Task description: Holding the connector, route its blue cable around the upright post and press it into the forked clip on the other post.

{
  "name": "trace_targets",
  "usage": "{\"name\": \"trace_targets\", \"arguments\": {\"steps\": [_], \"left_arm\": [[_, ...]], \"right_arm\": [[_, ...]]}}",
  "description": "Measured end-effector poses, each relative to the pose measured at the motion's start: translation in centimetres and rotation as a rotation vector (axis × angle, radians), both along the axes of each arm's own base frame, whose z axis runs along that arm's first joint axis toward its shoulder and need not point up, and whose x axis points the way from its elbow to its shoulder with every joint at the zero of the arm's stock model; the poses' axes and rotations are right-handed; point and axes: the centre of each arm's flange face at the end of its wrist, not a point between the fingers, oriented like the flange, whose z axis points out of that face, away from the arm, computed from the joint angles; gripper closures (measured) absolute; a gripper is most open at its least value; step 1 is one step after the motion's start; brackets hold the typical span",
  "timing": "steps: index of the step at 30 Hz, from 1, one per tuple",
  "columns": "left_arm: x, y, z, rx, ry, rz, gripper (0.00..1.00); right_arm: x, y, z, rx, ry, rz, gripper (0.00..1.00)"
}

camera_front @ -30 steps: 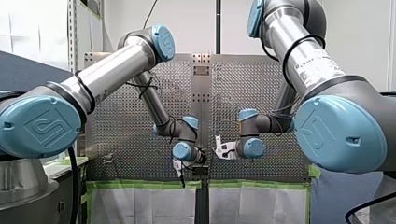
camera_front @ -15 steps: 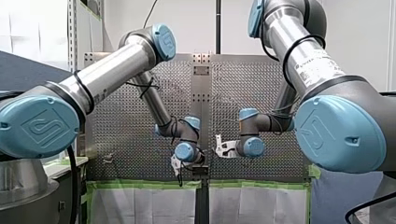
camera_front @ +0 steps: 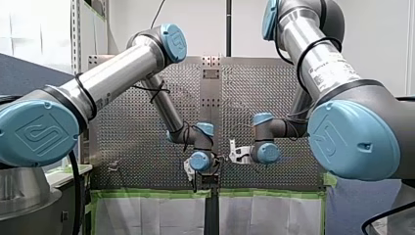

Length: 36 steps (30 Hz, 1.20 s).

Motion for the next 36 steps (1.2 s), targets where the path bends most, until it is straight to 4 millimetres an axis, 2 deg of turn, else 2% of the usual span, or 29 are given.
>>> {"name": "trace_targets", "arguments": {"steps": [12, 23, 28, 33, 36], "left_arm": [[0.1, -0.1, 0.1, -0.012, 0.008, 0.007, 0.99], [0.3, -0.1, 0.2, -0.022, 0.007, 0.010, 0.99], [0.9, -0.1, 0.2, -0.040, 0.007, 0.011, 0.99], [1.6, -0.6, -1.1, -0.031, 0.033, 0.008, 0.99], [2.2, -1.0, -1.1, -0.042, 0.029, 0.007, 0.99]], "right_arm": [[-1.1, -1.2, 0.0, -0.011, -0.029, -0.043, 1.00], [-1.1, -2.1, -2.3, 0.012, -0.014, -0.054, 1.00], [-0.9, -2.6, -2.1, 0.006, -0.023, -0.051, 1.00], [-0.6, -3.3, -1.7, 0.002, -0.031, -0.046, 1.00], [-0.7, -3.6, -1.5, 0.002, -0.033, -0.047, 1.00]]}}
